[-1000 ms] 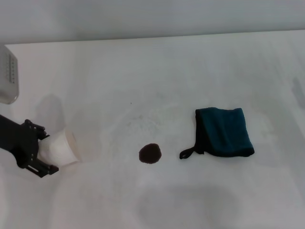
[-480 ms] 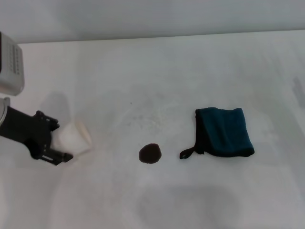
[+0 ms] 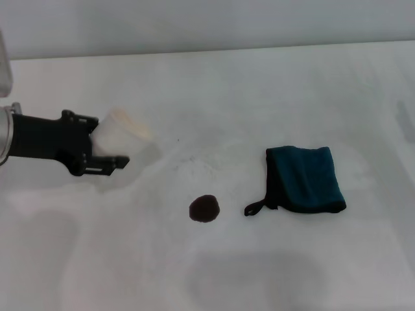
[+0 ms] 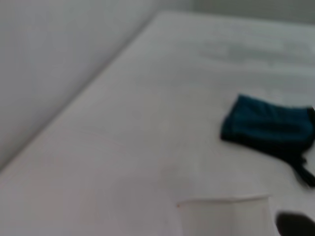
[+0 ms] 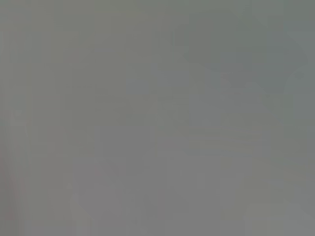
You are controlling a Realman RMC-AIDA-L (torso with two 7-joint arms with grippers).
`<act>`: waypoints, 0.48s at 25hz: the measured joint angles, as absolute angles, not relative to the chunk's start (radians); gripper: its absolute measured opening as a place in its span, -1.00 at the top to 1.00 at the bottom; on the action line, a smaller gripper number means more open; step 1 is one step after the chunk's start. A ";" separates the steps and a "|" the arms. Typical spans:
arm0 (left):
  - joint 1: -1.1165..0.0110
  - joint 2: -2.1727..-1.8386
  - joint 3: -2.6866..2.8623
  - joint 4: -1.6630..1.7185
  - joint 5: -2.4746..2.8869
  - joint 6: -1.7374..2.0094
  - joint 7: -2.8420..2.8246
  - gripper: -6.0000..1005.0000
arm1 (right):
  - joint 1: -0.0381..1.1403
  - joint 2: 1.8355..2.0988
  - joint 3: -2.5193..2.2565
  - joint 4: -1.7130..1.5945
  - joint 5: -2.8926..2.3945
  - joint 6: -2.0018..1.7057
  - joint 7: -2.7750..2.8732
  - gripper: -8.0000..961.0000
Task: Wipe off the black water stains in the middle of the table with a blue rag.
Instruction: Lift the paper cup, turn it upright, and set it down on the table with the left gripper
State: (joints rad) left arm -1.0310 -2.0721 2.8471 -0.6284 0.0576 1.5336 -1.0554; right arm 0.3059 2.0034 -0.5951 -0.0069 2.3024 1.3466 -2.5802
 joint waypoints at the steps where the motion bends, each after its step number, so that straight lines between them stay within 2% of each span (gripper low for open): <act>1: -1.017 -2.073 2.847 -0.624 0.023 1.534 -1.044 -0.32 | 0.306 2.003 -0.595 -0.010 2.302 1.341 -2.581 -0.44; 12: -0.818 -2.077 2.847 -0.541 -0.423 1.545 -0.851 -0.22 | 0.319 2.003 -0.596 -0.056 2.302 1.286 -2.579 -0.44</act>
State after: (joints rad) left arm -0.8177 -2.0770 2.8469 -0.5409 -0.4227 1.5447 -0.8512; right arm 0.3187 2.0034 -0.5963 -0.0561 2.3024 1.2864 -2.5788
